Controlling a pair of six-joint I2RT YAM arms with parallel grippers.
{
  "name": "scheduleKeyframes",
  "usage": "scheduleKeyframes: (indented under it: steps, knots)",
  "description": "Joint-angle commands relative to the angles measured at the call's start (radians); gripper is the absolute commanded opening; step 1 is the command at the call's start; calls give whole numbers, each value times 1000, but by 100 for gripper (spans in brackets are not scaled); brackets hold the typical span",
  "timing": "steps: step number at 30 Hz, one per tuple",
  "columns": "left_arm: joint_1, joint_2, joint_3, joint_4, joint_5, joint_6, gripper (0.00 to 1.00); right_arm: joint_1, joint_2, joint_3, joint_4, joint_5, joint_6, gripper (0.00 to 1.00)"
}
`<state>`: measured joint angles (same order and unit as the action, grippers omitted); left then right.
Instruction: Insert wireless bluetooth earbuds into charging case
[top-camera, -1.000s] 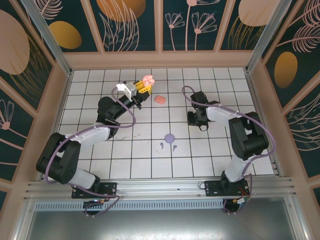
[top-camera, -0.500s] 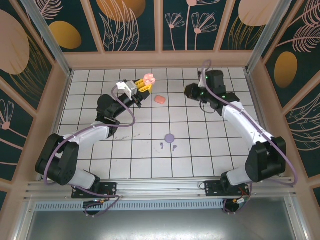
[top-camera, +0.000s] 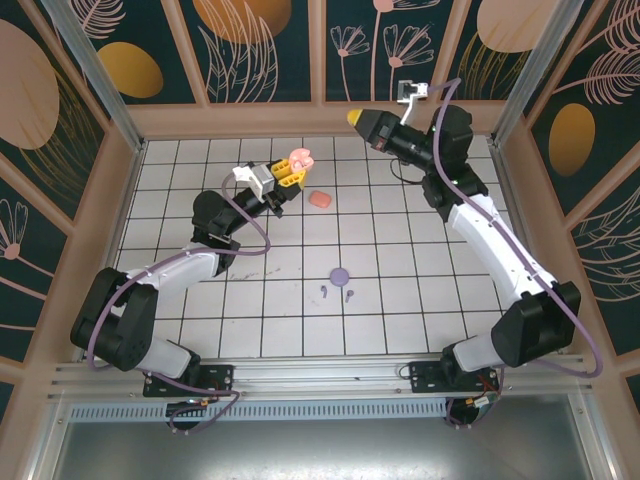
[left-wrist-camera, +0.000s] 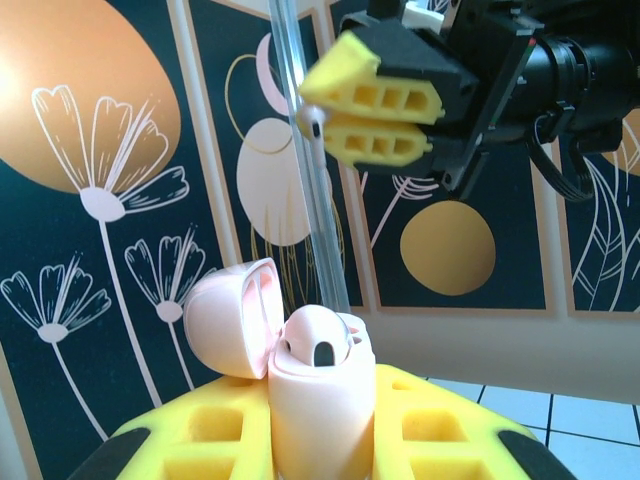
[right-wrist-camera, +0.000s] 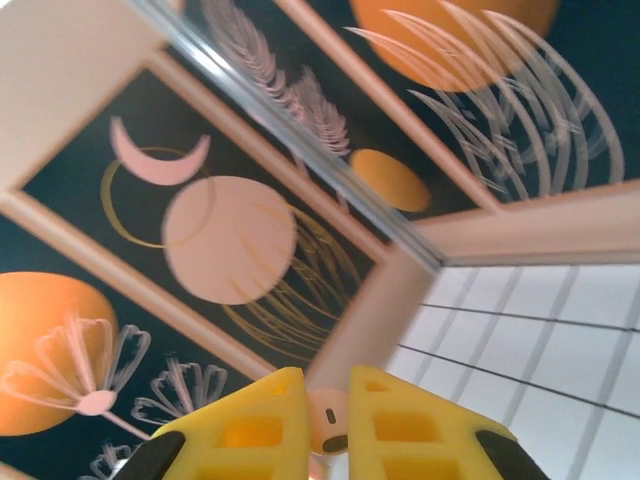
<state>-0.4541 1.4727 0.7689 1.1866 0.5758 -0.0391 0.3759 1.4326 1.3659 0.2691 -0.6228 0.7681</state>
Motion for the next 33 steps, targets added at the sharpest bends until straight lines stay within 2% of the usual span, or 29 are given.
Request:
scheduleKeyframes:
  steps: [1,5,10,24,33]
  knots:
    - [-11,9,27,83,15,-18,0,37,19,-30,279,-51,125,13]
    - [-14,24,38,107,-4,-44,0,76,28,-104,454,-47,196,13]
    - [-14,39,41,147,-26,-67,0,118,38,-165,567,-34,235,13]
    - [-16,47,44,159,-56,-65,0,203,54,-268,615,5,257,13]
    - [-15,44,41,157,-50,-71,0,212,85,-264,605,17,249,12]
